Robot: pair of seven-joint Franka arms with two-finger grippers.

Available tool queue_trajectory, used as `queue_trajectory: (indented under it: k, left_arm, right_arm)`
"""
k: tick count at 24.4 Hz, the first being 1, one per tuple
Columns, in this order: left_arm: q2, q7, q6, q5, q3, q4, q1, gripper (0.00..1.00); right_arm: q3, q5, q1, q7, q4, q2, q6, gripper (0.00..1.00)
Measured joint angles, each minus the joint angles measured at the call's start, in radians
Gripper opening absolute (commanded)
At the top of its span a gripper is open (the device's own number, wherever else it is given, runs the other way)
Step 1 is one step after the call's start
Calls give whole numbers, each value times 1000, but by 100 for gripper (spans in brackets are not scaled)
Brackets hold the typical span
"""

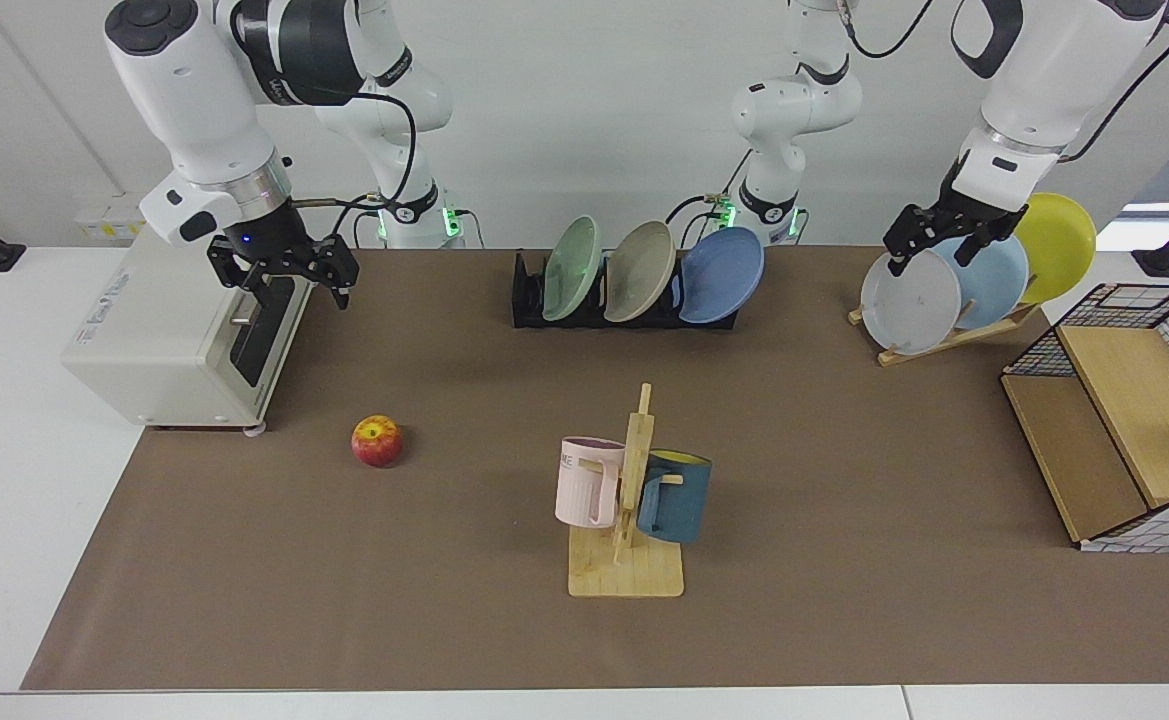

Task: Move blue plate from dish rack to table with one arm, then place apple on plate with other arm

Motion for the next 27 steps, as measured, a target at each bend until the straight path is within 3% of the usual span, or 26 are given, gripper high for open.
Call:
queue_trajectory:
  k: [27]
  left_arm:
    - [-11,-1,3,-14,0,10,0,100]
  right_arm:
    - [0,0,0,0,0,0,0,100]
